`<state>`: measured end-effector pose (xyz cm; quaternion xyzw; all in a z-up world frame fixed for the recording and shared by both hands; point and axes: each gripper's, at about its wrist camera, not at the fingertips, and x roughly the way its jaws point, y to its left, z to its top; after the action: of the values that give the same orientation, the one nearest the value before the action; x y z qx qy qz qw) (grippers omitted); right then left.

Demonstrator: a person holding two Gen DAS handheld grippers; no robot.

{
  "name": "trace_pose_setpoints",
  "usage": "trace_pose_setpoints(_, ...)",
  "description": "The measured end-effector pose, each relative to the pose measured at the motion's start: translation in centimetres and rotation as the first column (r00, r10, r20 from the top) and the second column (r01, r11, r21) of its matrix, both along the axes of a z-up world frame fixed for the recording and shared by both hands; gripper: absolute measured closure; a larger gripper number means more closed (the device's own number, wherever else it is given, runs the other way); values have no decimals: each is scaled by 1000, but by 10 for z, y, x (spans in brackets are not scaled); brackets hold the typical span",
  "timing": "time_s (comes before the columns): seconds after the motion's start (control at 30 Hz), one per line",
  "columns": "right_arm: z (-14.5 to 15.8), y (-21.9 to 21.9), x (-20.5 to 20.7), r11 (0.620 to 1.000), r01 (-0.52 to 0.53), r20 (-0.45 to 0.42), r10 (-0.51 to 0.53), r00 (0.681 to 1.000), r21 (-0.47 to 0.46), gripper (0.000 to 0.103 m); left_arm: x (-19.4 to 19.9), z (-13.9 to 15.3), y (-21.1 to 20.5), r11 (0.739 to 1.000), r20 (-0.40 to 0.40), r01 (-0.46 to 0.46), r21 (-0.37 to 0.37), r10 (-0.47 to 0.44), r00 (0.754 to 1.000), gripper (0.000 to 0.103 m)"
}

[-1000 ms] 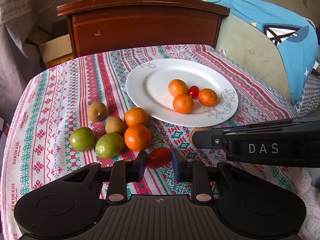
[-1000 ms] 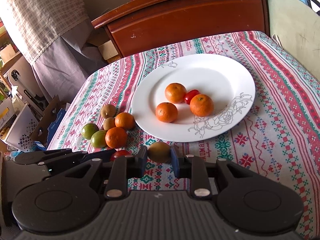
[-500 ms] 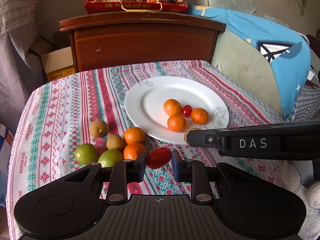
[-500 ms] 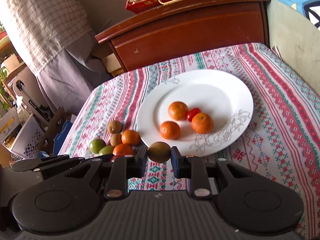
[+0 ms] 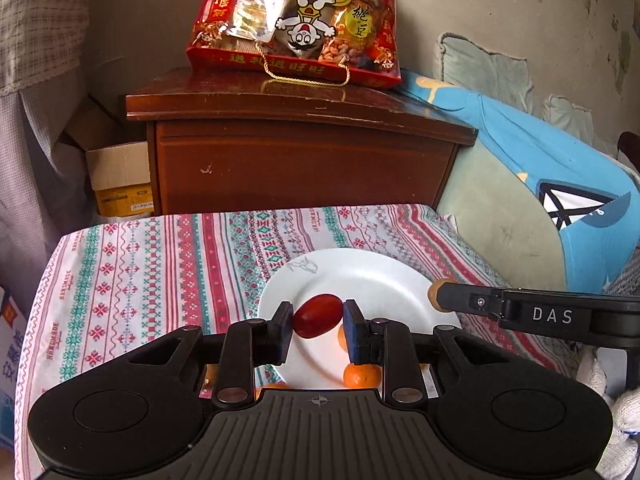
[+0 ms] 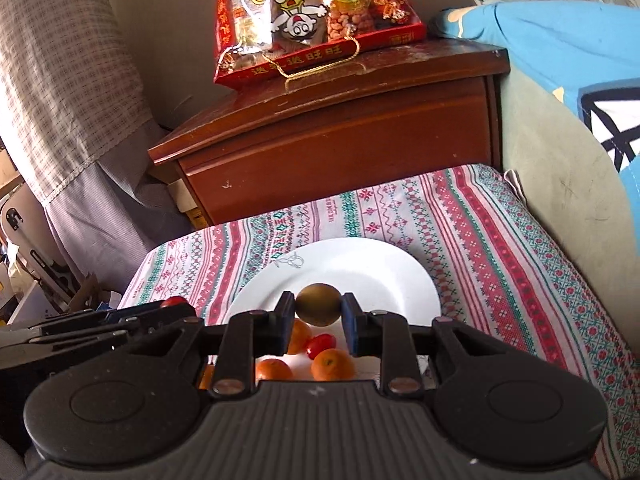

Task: Organize fruits
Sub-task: 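Carry the tomato and kiwi over the white plate and open both tools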

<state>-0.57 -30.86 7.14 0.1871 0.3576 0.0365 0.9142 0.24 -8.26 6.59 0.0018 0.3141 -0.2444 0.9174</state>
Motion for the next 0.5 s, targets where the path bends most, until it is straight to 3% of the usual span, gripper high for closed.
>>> trace_pose_setpoints(0.5,-45,-7,34,999,39,-116,-35,993,35,77,50,-44,-21,999,-137,-40,24,43,990,79)
